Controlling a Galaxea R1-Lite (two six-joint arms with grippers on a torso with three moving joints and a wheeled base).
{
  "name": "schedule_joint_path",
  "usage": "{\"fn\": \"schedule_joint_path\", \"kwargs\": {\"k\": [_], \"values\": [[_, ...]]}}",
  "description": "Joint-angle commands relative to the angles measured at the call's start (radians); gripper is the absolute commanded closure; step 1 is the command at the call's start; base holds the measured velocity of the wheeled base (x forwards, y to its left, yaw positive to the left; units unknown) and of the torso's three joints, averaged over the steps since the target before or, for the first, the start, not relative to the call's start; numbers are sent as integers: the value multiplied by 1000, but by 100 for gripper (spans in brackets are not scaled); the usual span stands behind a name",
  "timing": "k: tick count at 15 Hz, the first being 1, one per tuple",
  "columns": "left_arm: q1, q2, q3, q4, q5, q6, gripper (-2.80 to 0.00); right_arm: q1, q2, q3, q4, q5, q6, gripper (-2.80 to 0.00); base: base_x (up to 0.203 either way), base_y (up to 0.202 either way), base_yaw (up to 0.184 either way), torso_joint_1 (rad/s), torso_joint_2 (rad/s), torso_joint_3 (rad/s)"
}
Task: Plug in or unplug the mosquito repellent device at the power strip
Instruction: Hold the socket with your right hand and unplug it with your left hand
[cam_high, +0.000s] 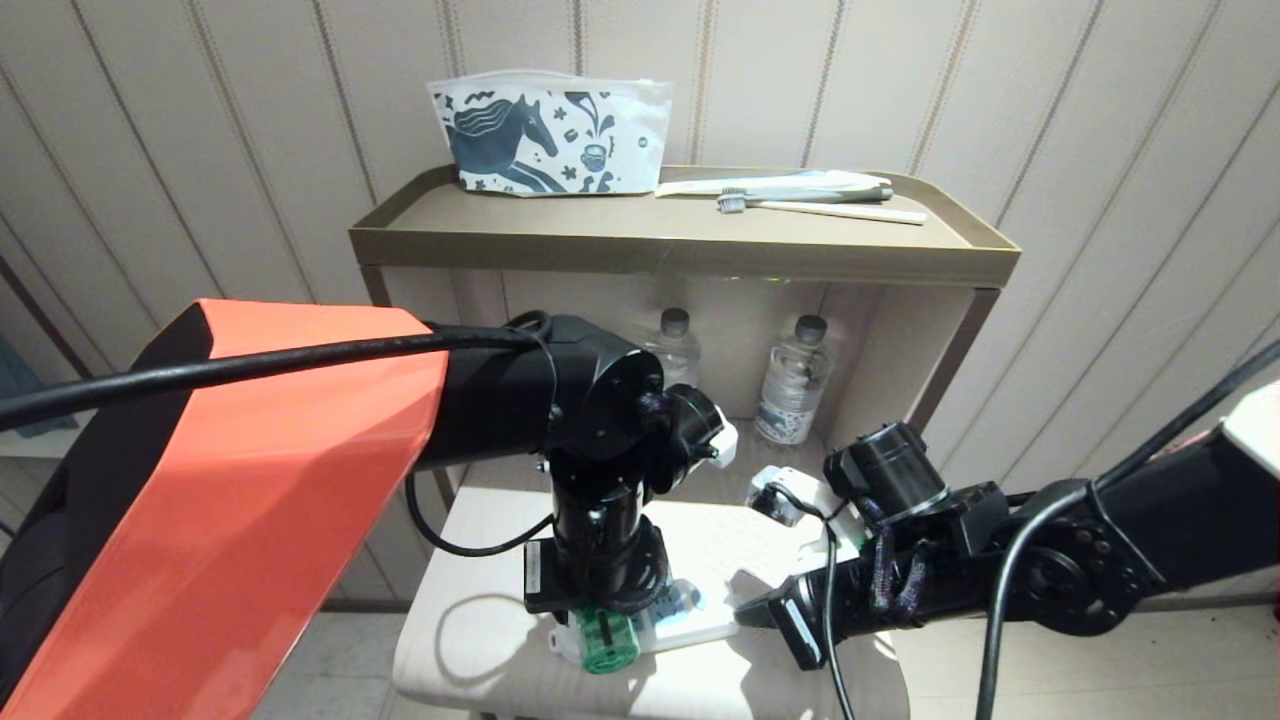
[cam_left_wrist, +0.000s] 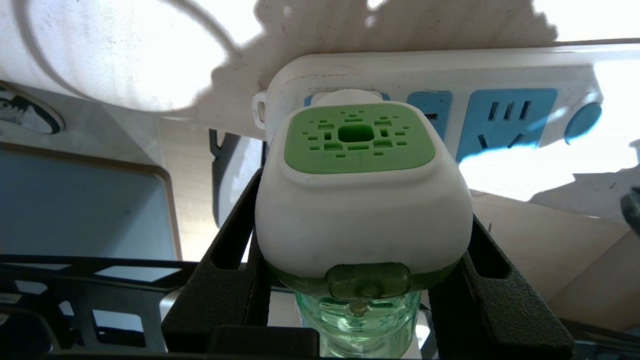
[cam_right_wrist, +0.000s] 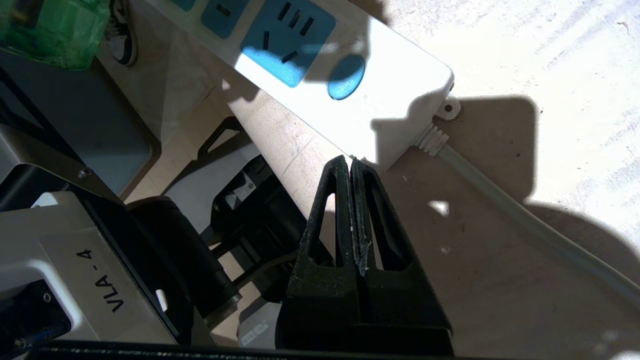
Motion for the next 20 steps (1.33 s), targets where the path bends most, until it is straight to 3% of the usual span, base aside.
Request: {"fn": "schedule_joint_path", "kwargs": {"k": [1, 6, 20], "values": [[0, 0, 0, 6, 1, -5, 0, 10, 12, -4, -1, 2, 0, 0, 0, 0, 0, 0, 0, 0], [0, 5, 0, -2, 6, -4, 0, 44, 47, -13, -27, -47, 1, 0, 0, 0, 0, 0, 0, 0], [1, 0, -3, -18, 29, -2, 0, 57, 107, -58, -48, -48, 9, 0, 0, 0, 0, 0, 0, 0]]}}
